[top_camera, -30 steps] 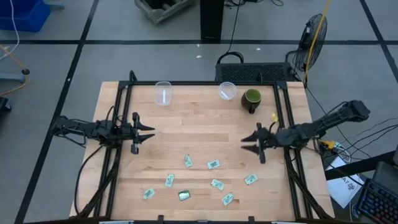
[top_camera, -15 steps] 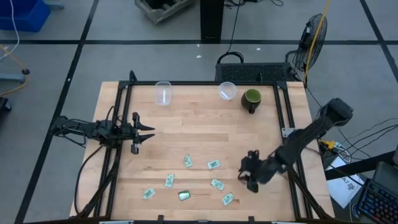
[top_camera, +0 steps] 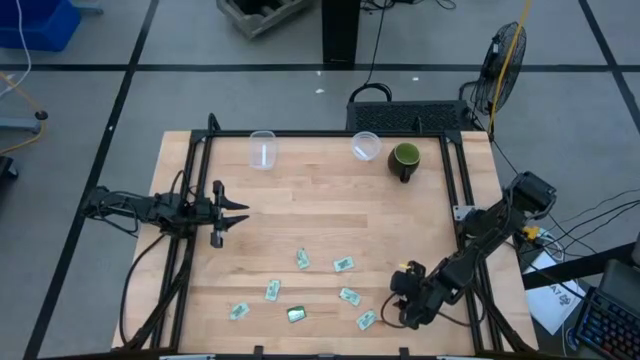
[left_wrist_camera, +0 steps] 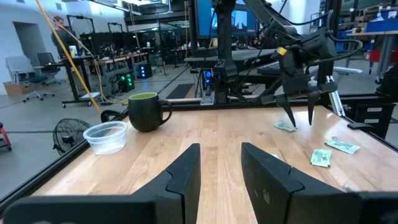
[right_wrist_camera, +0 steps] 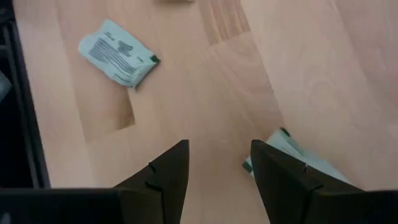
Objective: Pick and place items into bin
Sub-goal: Put the green stevia packet into the right transparent bin
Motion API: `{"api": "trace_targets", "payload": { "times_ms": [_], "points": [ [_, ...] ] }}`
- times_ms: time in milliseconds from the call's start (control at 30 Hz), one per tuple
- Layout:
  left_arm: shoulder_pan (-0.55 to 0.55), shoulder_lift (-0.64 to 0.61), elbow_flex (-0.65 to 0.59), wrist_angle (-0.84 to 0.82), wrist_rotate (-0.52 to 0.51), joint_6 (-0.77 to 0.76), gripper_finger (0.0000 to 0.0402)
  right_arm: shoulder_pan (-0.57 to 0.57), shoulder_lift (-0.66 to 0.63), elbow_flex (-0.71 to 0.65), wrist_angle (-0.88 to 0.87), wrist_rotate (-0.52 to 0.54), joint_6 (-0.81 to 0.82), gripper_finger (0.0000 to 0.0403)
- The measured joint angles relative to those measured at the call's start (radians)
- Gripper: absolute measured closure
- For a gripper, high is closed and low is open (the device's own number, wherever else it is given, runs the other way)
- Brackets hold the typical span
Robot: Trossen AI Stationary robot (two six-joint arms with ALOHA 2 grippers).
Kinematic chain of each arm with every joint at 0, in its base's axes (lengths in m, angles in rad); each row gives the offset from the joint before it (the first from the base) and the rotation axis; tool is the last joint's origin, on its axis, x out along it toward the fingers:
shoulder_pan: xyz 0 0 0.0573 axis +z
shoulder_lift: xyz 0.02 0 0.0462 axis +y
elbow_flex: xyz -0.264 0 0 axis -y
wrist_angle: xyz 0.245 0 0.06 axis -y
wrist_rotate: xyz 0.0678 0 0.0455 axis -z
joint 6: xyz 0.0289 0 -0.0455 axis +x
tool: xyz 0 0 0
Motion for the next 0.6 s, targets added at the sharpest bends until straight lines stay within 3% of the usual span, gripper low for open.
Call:
{"api": "trace_targets", "payload": {
  "times_ms": [600],
  "points": [
    [0.0, 0.0, 0.0, 0.0, 0.0, 0.0, 0.0279, 0.006, 0.007, -0.001, -0.087, 0.05, -0.051, 0.0267]
  ]
}}
